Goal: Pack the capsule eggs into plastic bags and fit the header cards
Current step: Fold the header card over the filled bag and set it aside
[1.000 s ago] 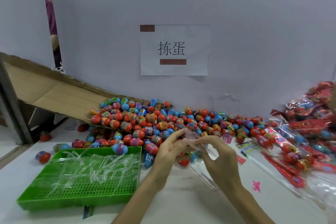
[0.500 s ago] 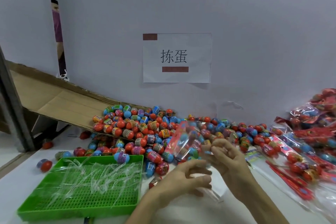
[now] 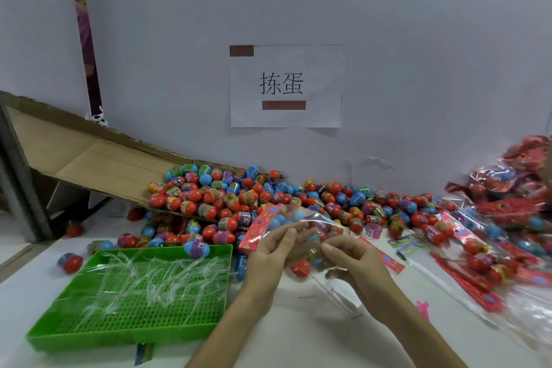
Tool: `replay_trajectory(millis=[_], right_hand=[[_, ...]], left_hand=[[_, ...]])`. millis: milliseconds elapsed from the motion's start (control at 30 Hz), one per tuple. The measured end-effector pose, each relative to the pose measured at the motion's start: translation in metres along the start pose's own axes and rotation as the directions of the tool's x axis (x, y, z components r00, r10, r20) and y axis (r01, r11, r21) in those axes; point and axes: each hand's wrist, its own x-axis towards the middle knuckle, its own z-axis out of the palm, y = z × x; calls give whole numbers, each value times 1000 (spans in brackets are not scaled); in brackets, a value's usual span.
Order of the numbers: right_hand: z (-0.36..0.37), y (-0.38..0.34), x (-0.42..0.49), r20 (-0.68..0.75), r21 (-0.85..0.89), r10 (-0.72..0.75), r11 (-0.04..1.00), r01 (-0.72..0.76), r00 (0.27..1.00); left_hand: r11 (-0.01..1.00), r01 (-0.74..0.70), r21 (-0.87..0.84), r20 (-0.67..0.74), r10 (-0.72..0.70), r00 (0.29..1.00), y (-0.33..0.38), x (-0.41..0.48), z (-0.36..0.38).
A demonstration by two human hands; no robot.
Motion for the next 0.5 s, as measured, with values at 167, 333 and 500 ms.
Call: replay_trajectory(millis=[167, 333, 500], right_hand=[[3, 2, -1, -3, -22, -48, 999, 48, 999], [6, 5, -1, -13, -49, -69, 996, 68, 998], [10, 6, -1, 62, -120, -88, 988, 95, 994]], left_hand=[[999, 40, 7, 98, -41, 994, 7, -1, 0], [995, 73, 71, 194, -86, 977, 2, -4, 5], [998, 57, -40, 62, -54, 997, 1, -3, 2]])
